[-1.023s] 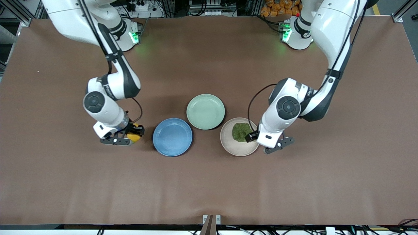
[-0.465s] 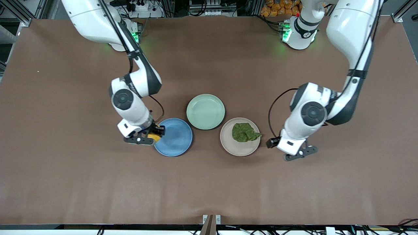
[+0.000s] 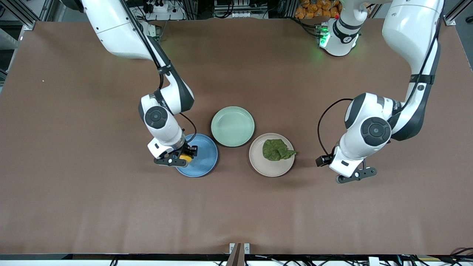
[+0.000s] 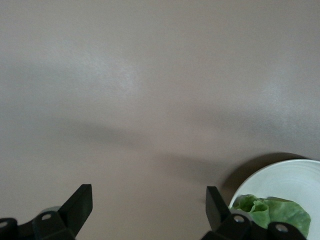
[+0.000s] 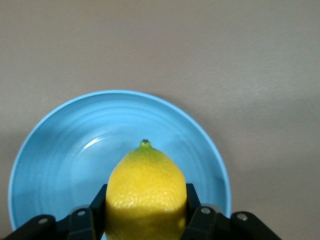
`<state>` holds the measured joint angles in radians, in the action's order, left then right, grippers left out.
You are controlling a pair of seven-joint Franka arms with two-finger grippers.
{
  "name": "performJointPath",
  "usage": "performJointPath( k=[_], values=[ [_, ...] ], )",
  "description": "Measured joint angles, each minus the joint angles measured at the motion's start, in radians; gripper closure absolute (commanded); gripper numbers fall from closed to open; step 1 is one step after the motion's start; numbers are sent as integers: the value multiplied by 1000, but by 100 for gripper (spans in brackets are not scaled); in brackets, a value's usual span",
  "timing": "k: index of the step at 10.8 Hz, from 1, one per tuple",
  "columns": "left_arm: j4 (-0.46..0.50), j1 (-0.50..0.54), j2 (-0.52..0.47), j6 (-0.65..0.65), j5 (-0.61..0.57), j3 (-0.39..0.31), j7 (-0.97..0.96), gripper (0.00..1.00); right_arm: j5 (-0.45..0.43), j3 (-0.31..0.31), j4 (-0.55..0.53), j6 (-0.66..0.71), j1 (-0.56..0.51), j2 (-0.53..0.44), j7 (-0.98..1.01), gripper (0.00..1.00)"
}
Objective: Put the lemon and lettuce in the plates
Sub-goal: 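Release the lettuce on the cream plate while the right gripper lowers the lemon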
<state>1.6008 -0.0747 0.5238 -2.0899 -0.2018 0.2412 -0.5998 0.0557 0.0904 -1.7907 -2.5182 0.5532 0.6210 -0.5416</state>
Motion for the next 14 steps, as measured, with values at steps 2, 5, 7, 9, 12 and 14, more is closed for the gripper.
performJointPath(
  k=[2, 5, 7, 9, 12, 14],
  values=[
    [3, 23, -14, 57, 0, 1, 47, 0, 0, 0, 2, -5, 19, 4, -14, 39],
    [56, 30, -43, 73, 23, 3, 62, 0, -1, 1, 2, -6, 27, 7, -20, 20],
    [120, 29, -92, 73, 55, 2, 74, 0, -1, 2, 3, -7, 27, 7, -20, 0],
    [199, 28, -173, 73, 118, -13, 154, 0, -1, 2, 4, -8, 27, 8, -20, 0],
    [317, 29, -316, 73, 161, -76, 274, 0, 0, 9, 25, -1, 26, 7, -25, 0],
    [366, 29, -390, 73, 168, -95, 313, 0, 0, 14, 64, 62, 17, 5, -32, 0]
  ],
)
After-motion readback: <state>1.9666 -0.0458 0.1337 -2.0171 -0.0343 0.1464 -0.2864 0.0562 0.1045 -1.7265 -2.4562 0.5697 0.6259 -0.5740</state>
